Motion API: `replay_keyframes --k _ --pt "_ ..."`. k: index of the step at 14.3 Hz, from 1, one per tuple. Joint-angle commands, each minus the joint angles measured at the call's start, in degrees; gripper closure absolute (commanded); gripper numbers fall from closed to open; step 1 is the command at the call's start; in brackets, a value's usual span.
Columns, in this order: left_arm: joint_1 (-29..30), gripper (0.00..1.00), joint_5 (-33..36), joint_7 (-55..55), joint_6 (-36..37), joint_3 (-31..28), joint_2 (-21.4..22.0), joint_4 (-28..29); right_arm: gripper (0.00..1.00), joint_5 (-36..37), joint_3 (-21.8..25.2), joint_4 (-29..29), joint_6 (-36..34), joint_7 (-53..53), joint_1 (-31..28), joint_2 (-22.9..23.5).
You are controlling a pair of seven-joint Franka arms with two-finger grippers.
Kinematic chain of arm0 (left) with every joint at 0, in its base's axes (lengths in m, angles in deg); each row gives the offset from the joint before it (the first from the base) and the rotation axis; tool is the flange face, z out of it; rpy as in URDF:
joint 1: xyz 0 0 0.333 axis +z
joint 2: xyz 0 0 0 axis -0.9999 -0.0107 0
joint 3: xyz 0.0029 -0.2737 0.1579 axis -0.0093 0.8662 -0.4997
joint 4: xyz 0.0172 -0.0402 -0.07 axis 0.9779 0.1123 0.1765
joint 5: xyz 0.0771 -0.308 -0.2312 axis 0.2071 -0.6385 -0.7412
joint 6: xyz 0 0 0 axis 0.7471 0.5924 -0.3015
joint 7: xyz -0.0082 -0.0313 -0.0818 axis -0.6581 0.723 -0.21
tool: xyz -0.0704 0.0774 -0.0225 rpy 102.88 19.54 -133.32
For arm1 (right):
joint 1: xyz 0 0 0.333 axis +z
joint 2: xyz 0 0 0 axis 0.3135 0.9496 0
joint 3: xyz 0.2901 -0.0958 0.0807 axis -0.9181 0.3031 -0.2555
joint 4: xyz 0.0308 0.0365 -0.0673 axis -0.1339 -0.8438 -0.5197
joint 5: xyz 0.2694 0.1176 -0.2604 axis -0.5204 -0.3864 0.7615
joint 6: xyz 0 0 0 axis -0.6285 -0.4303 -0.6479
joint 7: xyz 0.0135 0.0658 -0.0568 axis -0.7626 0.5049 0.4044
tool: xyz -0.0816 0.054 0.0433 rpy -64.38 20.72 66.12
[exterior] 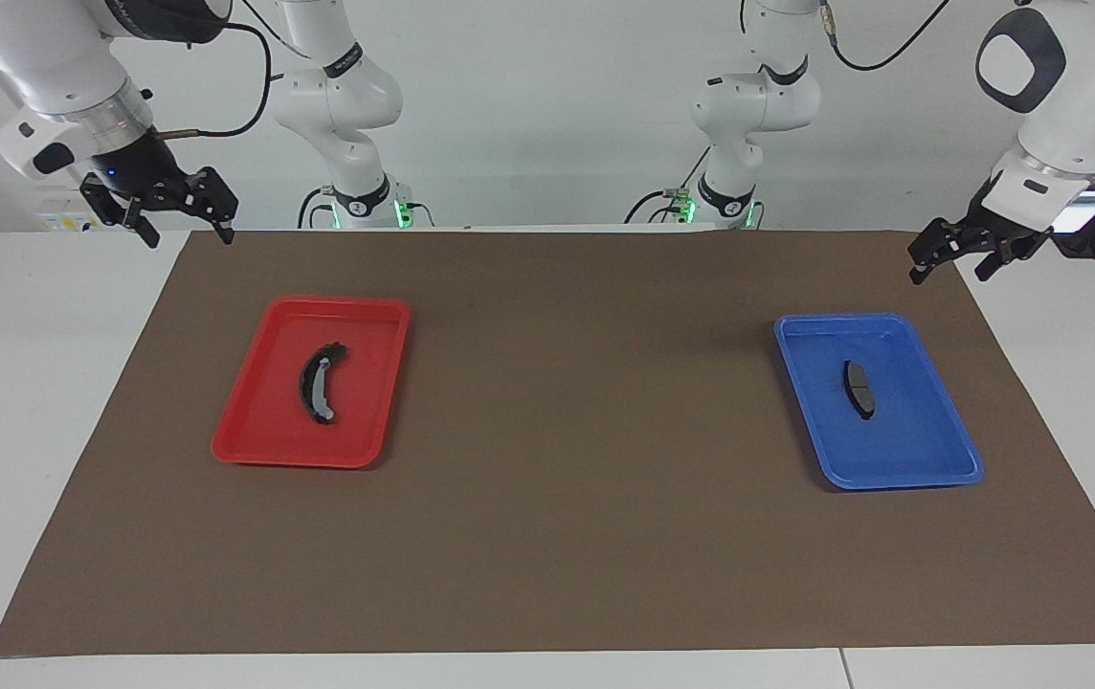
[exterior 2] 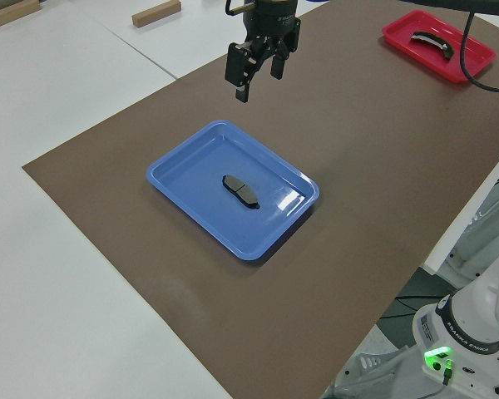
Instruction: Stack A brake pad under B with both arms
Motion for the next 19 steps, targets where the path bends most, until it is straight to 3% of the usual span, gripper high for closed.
replay_keyframes --k 1,12,19 --pt "-0.3 0.01 0.4 0.5 1.4 -0.1 0.1 -0.3 0.0 -0.1 -0.3 0.9 -0.3 -0.9 -0.2 0.5" --pt "-1.5 0.0 0.4 -4.0 2.3 1.0 0.3 0.0 0.0 -0.1 -0.3 0.0 -0.2 -0.8 -0.2 0.1" --pt "-2.9 0.0 0.4 -3.5 -7.9 1.1 1.1 7.3 0.0 -0.1 -0.4 -0.2 -0.4 -0.9 0.4 0.0"
